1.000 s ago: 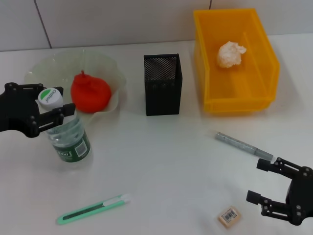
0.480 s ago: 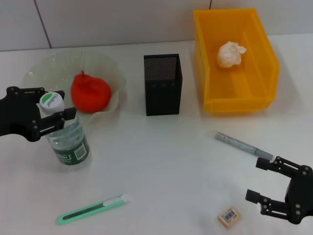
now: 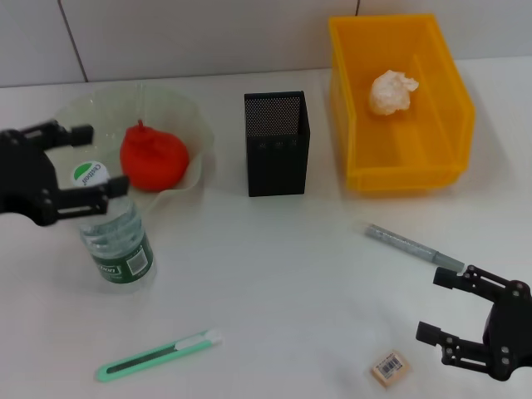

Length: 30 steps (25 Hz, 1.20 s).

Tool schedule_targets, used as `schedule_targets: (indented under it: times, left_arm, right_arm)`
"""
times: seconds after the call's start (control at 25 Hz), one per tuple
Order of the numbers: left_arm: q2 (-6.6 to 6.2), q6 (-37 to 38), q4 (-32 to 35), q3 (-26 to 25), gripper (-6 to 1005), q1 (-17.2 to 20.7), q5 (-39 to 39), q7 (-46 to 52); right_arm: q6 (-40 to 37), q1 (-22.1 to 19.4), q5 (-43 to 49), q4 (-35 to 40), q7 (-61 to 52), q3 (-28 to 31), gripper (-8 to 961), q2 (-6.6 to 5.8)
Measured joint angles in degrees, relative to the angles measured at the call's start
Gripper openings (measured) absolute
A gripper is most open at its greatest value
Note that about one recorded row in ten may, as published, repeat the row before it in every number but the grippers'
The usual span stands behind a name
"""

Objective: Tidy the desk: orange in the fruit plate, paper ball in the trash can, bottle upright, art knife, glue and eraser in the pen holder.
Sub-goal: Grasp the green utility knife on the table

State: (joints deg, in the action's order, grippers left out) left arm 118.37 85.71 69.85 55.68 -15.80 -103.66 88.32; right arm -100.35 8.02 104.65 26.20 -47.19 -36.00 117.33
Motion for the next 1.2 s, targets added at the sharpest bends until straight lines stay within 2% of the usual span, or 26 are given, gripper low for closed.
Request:
schedule_targets:
  times: [0.04,0.08,0.16,0.24,0.44,0.48,0.6,0.68,0.76,0.8,0.84,1.0,1.16,1.2]
  left_arm:
    - [0.00,0.0,0.0,0.0,821,0.0,0.0,0.0]
    - [0.10,1.3,6.2,-1.3,853,2.4,2.9,0.0]
    - [0.11,1.4,7.5,-1.3,852,3.0,4.2,0.0]
    - [0.01,3.7,12.6,-1.4,850,5.3,8.4,0.2]
    - [0.02,5.4,14.2,-1.4,847,5.8,9.2,0.4]
    - [0.24,10.6,17.9,-0.5,846,6.3,10.5,2.8]
    - [0.31,12.6,19.6,1.5,844,6.4,10.6,4.4]
    - [0.25,13.5,21.6,5.3,842,6.9,10.4,4.6]
    - [0.24,13.6,22.2,6.4,840,7.1,10.3,4.7]
    - [0.21,13.6,24.2,9.5,840,7.9,9.7,5.0]
    - [0.21,13.6,24.2,9.5,839,7.9,9.7,5.0]
    - [0.31,12.2,28.0,18.0,836,8.6,3.5,6.7]
    - [0.34,11.0,28.5,19.8,832,8.6,1.8,7.8]
    - [0.33,5.8,28.9,23.3,832,7.9,-3.6,13.6]
  right_arm:
    - [0.0,0.0,0.0,0.0,0.0,0.0,796,0.00]
    - [-0.2,-0.1,-0.1,0.0,0.0,0.0,796,0.01]
    - [-0.3,-0.1,-0.2,0.0,0.0,0.0,796,0.04]
    - [-0.5,-0.3,-0.4,0.0,0.0,0.3,796,0.10]
    - [-0.6,-0.3,-0.4,0.0,0.0,1.1,795,0.10]
    - [-0.7,-0.3,-0.4,0.0,0.0,1.6,795,0.10]
    - [-0.7,-0.3,-0.4,0.0,0.0,2.0,795,0.09]
    - [-0.7,-0.3,-0.4,0.0,0.0,2.1,795,0.09]
    - [-0.8,-0.3,-0.4,0.1,0.0,2.2,795,0.09]
    - [-1.3,-0.3,-0.4,0.4,0.0,2.4,795,0.05]
    - [-1.3,-0.3,-0.4,0.4,0.0,2.4,795,0.05]
    - [-3.1,0.1,0.0,1.7,-0.7,2.7,795,-0.43]
    - [-4.0,0.1,0.5,3.4,-2.1,2.6,795,-0.65]
    - [-4.4,0.1,1.3,4.1,-3.2,2.8,795,-0.99]
